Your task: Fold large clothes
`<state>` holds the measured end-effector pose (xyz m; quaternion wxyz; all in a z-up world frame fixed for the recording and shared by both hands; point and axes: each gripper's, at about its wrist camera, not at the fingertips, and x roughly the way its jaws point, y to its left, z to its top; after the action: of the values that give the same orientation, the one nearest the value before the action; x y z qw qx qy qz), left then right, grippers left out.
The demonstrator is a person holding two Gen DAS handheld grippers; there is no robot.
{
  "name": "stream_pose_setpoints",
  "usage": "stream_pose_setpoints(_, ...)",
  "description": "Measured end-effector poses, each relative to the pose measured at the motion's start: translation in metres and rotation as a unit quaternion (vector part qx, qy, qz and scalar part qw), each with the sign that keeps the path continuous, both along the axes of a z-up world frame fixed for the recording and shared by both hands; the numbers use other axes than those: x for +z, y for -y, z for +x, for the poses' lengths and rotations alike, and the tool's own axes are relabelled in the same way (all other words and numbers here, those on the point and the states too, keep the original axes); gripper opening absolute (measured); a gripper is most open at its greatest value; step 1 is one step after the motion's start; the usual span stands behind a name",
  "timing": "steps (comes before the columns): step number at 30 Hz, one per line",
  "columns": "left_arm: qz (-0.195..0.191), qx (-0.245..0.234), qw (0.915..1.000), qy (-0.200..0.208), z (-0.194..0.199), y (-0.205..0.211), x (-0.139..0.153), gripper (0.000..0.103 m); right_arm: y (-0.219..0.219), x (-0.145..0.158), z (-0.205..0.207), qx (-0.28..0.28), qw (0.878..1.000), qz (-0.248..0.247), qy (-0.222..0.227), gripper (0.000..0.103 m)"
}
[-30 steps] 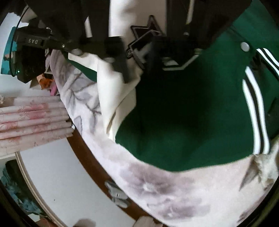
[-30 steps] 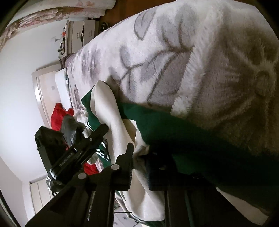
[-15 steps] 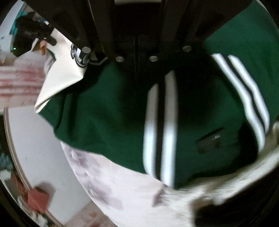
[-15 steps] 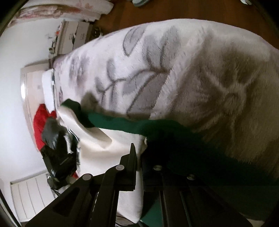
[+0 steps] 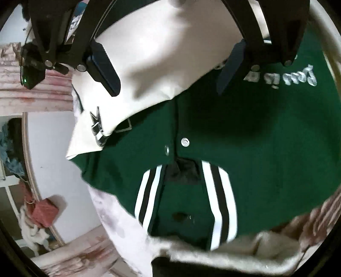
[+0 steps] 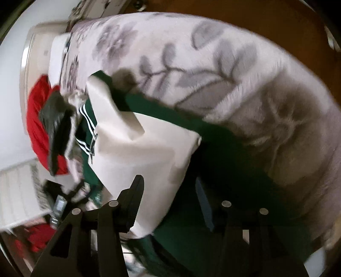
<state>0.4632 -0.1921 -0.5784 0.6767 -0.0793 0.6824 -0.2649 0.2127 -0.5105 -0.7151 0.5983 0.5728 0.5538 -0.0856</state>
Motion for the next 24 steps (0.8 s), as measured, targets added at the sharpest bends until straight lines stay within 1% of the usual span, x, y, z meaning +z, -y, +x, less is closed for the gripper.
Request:
stream_pose_setpoints(1,-0.006,-0.009,0.9999,0.000,-0.001,0.010,0.000,0.091,0.000,-0.007,-0.005,-0.022,1.000,0.018,0.003,0.053)
stream_pose_setpoints(3,-0.027,-0.037,0.9988,0.013,-0.004,0.034,0.012,0.091,0.003,-0.020,-0.018,-0.077,0.995,0.060,0.014,0.053)
stream_pose_setpoints(4,-0.038,-0.049,0.9978,0.025,-0.004,0.049,0.019,0.091,0.004,-0.024,-0.020,-0.090,0.993,0.070,0.017,0.053)
stream_pose_setpoints(5,-0.052,-0.069,0.9956,0.035,0.000,0.073,0.027,0.091,0.005,-0.029,-0.023,-0.109,0.990,0.081,0.026,0.053)
stream_pose_setpoints(6,-0.055,-0.078,0.9946,0.041,0.001,0.085,0.032,0.091,0.006,-0.032,-0.024,-0.119,0.989,0.084,0.031,0.053)
stream_pose_setpoints(7,-0.055,-0.095,0.9926,0.051,0.003,0.106,0.035,0.091,0.008,-0.035,-0.025,-0.130,0.987,0.083,0.033,0.053)
stream_pose_setpoints(8,-0.052,-0.121,0.9897,0.056,0.005,0.130,0.036,0.091,0.009,-0.036,-0.025,-0.136,0.987,0.082,0.037,0.053)
stream_pose_setpoints(10,-0.033,-0.161,0.9845,0.060,0.008,0.170,0.028,0.091,0.012,-0.039,-0.023,-0.152,0.984,0.083,0.045,0.053)
stream_pose_setpoints(12,0.005,-0.206,0.9758,0.073,0.009,0.203,0.014,0.091,0.014,-0.041,-0.021,-0.167,0.980,0.090,0.057,0.053)
stream_pose_setpoints(13,0.024,-0.227,0.9702,0.081,0.010,0.216,0.006,0.088,0.015,-0.042,-0.019,-0.175,0.979,0.090,0.061,0.052)
stream_pose_setpoints(14,0.035,-0.240,0.9666,0.083,0.011,0.225,0.001,0.068,0.016,-0.042,-0.017,-0.182,0.977,0.087,0.064,0.049)
stream_pose_setpoints(15,0.037,-0.252,0.9638,0.079,0.012,0.231,-0.007,0.049,0.016,-0.042,-0.015,-0.184,0.977,0.084,0.065,0.044)
stream_pose_setpoints(16,0.035,-0.258,0.9631,0.069,0.014,0.238,-0.010,0.021,0.016,-0.043,-0.013,-0.185,0.977,0.082,0.065,0.027)
stream_pose_setpoints(17,0.040,-0.263,0.9612,0.073,0.013,0.239,-0.010,0.017,0.015,-0.045,-0.010,-0.181,0.978,0.080,0.066,0.015)
stream_pose_setpoints(18,0.037,-0.265,0.9598,0.086,0.011,0.233,-0.004,0.011,0.014,-0.046,-0.010,-0.180,0.979,0.074,0.065,0.010)
stream_pose_setpoints(19,0.034,-0.260,0.9610,0.088,0.012,0.230,-0.003,0.007,0.014,-0.046,-0.013,-0.185,0.979,0.065,0.064,0.007)
stream_pose_setpoints(21,0.004,-0.226,0.9717,0.070,0.027,0.214,-0.005,0.005,0.015,-0.049,-0.023,-0.213,0.972,0.069,0.067,0.005)
stream_pose_setpoints(23,-0.027,-0.192,0.9808,0.025,0.042,0.192,-0.016,0.005,0.016,-0.050,-0.029,-0.225,0.971,0.053,0.069,0.004)
stream_pose_setpoints(24,-0.032,-0.177,0.9837,0.007,0.048,0.189,-0.023,0.005,0.016,-0.050,-0.028,-0.222,0.972,0.044,0.068,0.004)
